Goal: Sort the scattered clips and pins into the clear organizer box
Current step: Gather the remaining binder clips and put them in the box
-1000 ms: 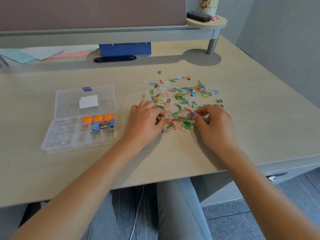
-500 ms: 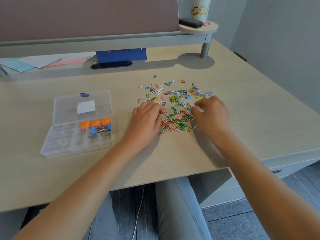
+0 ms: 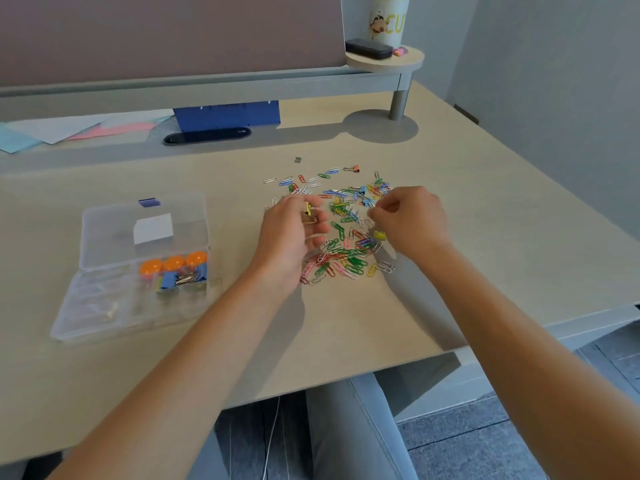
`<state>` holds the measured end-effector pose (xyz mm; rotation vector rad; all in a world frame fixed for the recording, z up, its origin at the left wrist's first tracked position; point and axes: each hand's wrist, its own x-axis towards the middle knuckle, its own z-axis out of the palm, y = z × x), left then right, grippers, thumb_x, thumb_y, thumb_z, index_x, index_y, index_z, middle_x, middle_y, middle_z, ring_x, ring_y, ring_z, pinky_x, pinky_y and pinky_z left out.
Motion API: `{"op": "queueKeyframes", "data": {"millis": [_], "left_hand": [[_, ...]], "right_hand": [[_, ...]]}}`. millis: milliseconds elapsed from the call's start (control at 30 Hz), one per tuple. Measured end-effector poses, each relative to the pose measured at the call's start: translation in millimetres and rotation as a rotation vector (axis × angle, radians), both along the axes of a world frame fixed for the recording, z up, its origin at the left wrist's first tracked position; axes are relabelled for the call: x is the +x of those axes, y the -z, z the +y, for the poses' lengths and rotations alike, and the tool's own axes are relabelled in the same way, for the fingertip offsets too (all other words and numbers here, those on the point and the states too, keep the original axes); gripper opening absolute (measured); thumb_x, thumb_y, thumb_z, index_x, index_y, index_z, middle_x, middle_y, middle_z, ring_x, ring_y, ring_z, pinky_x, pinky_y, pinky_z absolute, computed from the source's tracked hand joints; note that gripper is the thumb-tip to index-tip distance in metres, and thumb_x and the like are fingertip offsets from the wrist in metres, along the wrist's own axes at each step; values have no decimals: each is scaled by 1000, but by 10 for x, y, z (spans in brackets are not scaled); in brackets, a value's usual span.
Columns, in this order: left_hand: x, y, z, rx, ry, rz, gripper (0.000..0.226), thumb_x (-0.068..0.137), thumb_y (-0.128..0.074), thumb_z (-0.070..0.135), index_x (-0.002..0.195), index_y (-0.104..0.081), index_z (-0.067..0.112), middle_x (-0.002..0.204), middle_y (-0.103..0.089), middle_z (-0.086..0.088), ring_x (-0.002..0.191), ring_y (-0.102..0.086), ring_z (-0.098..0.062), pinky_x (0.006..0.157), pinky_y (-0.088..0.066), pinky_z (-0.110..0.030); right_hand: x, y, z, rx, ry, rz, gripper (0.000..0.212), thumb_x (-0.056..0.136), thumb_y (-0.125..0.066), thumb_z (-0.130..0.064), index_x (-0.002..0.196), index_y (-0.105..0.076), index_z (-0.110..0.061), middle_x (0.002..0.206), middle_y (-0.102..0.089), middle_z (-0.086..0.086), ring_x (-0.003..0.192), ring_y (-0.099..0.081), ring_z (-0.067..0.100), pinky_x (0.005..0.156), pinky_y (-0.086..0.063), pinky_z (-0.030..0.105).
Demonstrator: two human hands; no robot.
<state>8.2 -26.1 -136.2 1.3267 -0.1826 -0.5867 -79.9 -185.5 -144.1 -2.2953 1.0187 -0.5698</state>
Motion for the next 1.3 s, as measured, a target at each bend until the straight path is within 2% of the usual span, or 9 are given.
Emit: {"op": "queueKeyframes", "data": {"millis": [100,200,300,367,467,567,833,1133,1300], "left_hand": [[-3,-62,-85,-124,83,347,20,91,-44,13,82,-60,7,70,-57,-11,58,-50,-22,50,-43,-27],[-32,-43,-237,-108,156,403,16,91,-40,14,80,-52,10,63,-47,-6,49,-41,-19,44,-35,-24],[-76,-34,-383,47,201,201,20,96,-39,8,84,-56,8,56,-41,-3,46,-39,-17,45,-30,-24],[-101,-12,-454,222,233,-137,29,97,-36,5,86,-63,7,57,-46,-4,49,-40,-19,48,-31,-26],[-140,50,-542,526,254,-753,32,99,-40,15,89,-70,14,61,-57,4,51,-48,-16,52,-33,-26],[-209,91,-638,830,208,-1110,21,93,-56,38,97,-68,22,82,-66,6,79,-62,-19,62,-40,-31],[-261,210,-821,1027,186,-1374,24,94,-60,38,96,-69,16,102,-67,-5,93,-63,-29,70,-49,-36],[-234,136,-830,882,171,-1162,18,84,-65,38,94,-70,23,96,-68,6,90,-63,-20,70,-47,-32],[-236,-38,-854,333,184,-389,19,88,-63,25,87,-69,7,79,-66,0,51,-46,-5,50,-37,-25]], "right_hand": [[-164,-90,-53,386,9,-312,11,86,-67,-20,86,-77,-15,79,-74,-1,64,-66,12,54,-50,24],[-311,-128,-142,873,96,-533,21,89,-55,-16,93,-71,-3,74,-68,5,57,-55,14,53,-44,26],[-465,-128,-260,1189,63,-666,31,89,-41,-17,97,-68,-2,72,-55,6,56,-45,15,52,-37,25],[-538,-108,-328,1241,30,-695,34,93,-40,-22,95,-67,-2,72,-54,7,57,-46,17,55,-37,26],[-583,-91,-401,1217,71,-698,29,97,-48,-30,88,-63,-7,70,-58,6,57,-49,16,56,-42,26],[-606,-49,-455,1110,100,-630,21,94,-59,-29,79,-59,-14,68,-58,1,56,-46,14,51,-37,25],[-734,112,-398,212,-9,-195,7,87,-73,-27,84,-75,-21,56,-59,-3,50,-53,13,52,-42,24],[-677,195,-435,-88,-153,98,12,89,-70,-32,94,-66,-22,67,-51,-10,71,-51,18,61,-35,30],[-732,134,-455,65,-159,-27,24,99,-58,-38,92,-61,-15,66,-54,-5,62,-51,14,59,-40,31]]}}
